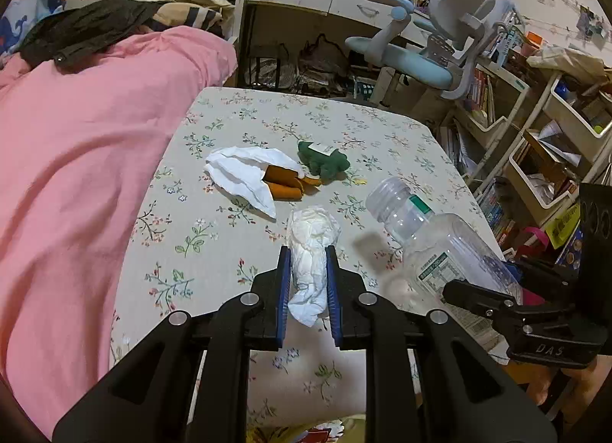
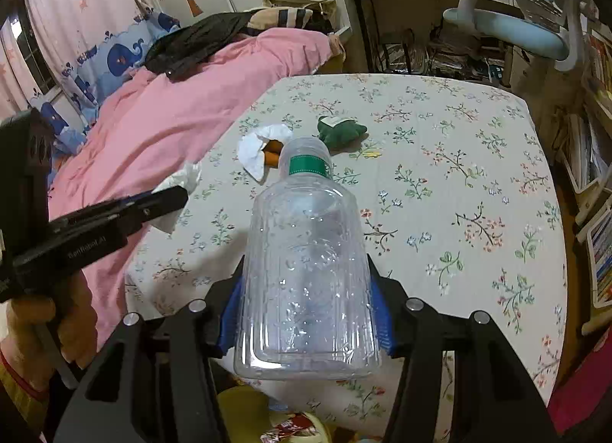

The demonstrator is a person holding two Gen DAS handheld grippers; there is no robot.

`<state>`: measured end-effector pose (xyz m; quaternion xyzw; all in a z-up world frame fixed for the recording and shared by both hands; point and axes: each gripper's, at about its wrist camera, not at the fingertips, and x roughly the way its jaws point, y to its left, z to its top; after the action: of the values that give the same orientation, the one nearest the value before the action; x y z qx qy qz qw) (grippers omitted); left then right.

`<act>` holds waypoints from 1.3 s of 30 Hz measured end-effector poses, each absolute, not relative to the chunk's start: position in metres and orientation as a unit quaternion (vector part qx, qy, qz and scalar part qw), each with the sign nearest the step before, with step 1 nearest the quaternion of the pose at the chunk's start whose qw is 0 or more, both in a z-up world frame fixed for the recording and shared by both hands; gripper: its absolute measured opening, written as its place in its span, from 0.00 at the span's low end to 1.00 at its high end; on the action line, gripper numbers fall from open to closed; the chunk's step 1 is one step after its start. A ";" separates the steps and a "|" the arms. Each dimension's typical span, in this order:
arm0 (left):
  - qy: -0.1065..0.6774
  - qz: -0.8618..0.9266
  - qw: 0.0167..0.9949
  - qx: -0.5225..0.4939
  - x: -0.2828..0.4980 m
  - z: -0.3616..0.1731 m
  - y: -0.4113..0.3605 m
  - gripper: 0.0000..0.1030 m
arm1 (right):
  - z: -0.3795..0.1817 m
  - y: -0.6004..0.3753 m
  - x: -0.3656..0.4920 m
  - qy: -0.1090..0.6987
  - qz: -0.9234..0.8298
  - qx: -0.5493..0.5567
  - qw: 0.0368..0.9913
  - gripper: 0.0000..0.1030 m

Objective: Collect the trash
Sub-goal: 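Carry the bottle and tissue down to the yellow bin with both grippers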

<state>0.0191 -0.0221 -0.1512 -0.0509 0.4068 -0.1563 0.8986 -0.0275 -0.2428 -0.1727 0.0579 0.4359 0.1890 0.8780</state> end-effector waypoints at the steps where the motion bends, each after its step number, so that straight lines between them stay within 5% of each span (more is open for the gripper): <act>1: 0.404 -0.157 0.900 -0.050 0.015 -0.150 -0.023 0.16 | -0.172 -0.243 -0.030 0.434 0.190 0.060 0.879 0.53; 24: 0.394 -0.139 0.908 -0.034 -0.095 -0.157 -0.016 0.16 | -0.222 -0.208 -0.173 0.494 0.256 0.067 0.828 0.53; 39: 0.416 -0.150 0.896 -0.027 -0.139 -0.171 -0.023 0.16 | -0.258 -0.190 -0.194 0.549 0.242 0.020 0.800 0.59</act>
<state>-0.1391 -0.0226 -0.1711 -0.0273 0.4162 -0.1498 0.8964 -0.1940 -0.1901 -0.2583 0.0203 0.5491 0.2418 0.7997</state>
